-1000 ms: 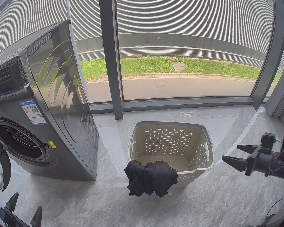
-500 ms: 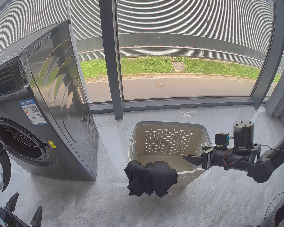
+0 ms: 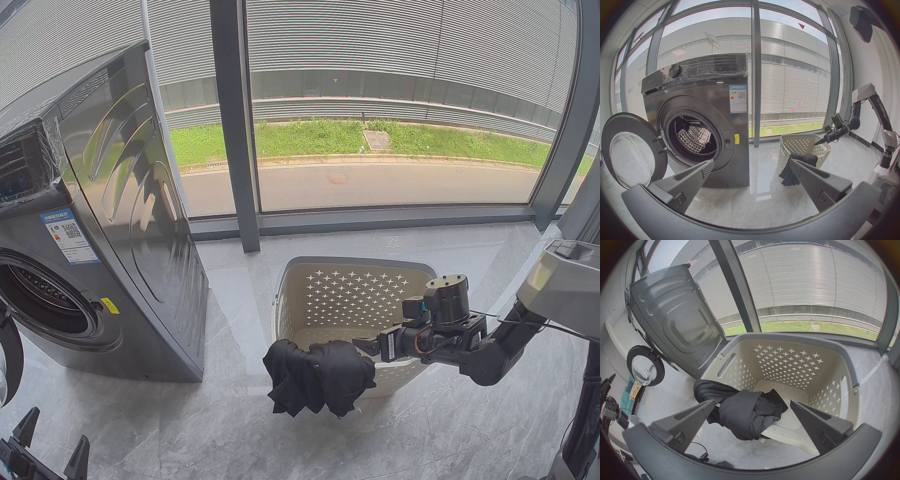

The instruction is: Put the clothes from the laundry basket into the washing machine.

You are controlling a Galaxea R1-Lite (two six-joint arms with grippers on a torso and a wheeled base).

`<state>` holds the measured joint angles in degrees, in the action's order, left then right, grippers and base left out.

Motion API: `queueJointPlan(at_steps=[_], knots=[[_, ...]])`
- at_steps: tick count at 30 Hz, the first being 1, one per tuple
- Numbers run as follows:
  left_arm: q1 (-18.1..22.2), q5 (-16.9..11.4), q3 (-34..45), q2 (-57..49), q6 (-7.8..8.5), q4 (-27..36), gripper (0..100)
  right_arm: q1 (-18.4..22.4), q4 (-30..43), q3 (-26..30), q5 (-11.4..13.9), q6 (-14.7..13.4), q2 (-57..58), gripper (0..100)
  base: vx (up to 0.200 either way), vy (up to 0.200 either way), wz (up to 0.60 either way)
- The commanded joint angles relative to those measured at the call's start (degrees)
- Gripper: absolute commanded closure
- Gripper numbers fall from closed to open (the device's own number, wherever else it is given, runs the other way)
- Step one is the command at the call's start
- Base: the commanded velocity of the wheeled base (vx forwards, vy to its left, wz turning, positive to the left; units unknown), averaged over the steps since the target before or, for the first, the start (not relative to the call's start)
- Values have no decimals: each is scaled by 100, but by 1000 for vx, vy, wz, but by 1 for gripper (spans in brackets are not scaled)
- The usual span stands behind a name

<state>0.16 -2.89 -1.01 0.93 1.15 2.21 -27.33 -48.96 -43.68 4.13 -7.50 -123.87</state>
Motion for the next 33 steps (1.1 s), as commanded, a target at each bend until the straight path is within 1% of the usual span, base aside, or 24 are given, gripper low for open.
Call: queueJointPlan(at_steps=[1,4,8,15,22,33], knots=[[2,-1,92,-84,0,-1,0,-53,-53,-246,-18,-6,-630,0,0,0,0],[2,-1,92,-84,0,-1,0,-62,-219,-378,-18,-6,-849,0,0,0,0],[2,-1,92,-84,0,-1,0,-158,-255,-519,-9,-24,-1078,0,0,0,0],[2,-1,92,-84,0,-1,0,-176,-386,-844,9,-76,-1473,0,0,0,0],[2,-1,92,-84,0,-1,0,-308,-404,-879,9,-85,-1535,0,0,0,0],[2,-1,92,-84,0,-1,0,-378,-553,-1046,17,-112,-1702,0,0,0,0]])
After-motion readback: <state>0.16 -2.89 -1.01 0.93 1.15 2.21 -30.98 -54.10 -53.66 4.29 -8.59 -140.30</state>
